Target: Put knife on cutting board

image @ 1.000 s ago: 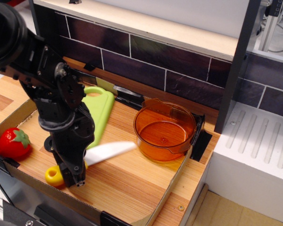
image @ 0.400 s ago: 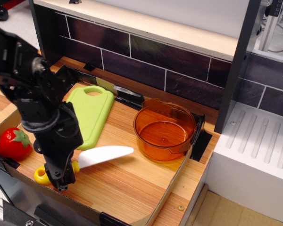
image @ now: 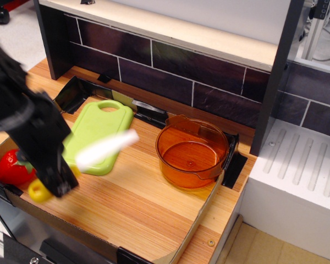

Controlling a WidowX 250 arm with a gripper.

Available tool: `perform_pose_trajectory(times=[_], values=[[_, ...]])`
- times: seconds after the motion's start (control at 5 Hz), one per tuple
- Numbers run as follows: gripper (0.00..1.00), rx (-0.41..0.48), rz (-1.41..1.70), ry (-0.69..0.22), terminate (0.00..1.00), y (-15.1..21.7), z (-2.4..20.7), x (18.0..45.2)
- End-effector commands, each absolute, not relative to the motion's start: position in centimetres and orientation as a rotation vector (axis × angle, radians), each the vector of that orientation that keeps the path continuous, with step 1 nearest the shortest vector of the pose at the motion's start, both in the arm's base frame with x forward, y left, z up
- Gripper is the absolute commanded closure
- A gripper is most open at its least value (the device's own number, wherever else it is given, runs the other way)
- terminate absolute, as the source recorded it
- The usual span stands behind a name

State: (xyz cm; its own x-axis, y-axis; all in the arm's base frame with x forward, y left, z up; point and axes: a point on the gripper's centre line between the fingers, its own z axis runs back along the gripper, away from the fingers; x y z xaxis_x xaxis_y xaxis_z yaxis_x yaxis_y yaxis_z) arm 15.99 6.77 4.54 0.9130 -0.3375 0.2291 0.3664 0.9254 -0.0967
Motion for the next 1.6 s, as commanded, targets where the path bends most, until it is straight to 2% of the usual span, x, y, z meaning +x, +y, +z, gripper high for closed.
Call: perform_pose_trajectory(times=[0.0, 0.2, 0.6, 1.0, 1.2, 1.4], values=[[1.0, -0.175, 0.132, -0.15, 0.0, 9.0, 7.1, 21.2], [1.0, -0.144, 0.322, -0.121, 0.0, 9.4, 6.2, 22.3], [1.0, -0.128, 0.377, -0.093, 0.0, 9.7, 3.6, 22.1], [1.0, -0.097, 0.408, -0.076, 0.0, 10.5, 2.0, 23.3], [0.0, -0.072, 0.388, -0.081, 0.0, 10.5, 1.9, 23.3], [0.0, -0.081, 0.373, -0.093, 0.0, 10.3, 2.7, 23.1]])
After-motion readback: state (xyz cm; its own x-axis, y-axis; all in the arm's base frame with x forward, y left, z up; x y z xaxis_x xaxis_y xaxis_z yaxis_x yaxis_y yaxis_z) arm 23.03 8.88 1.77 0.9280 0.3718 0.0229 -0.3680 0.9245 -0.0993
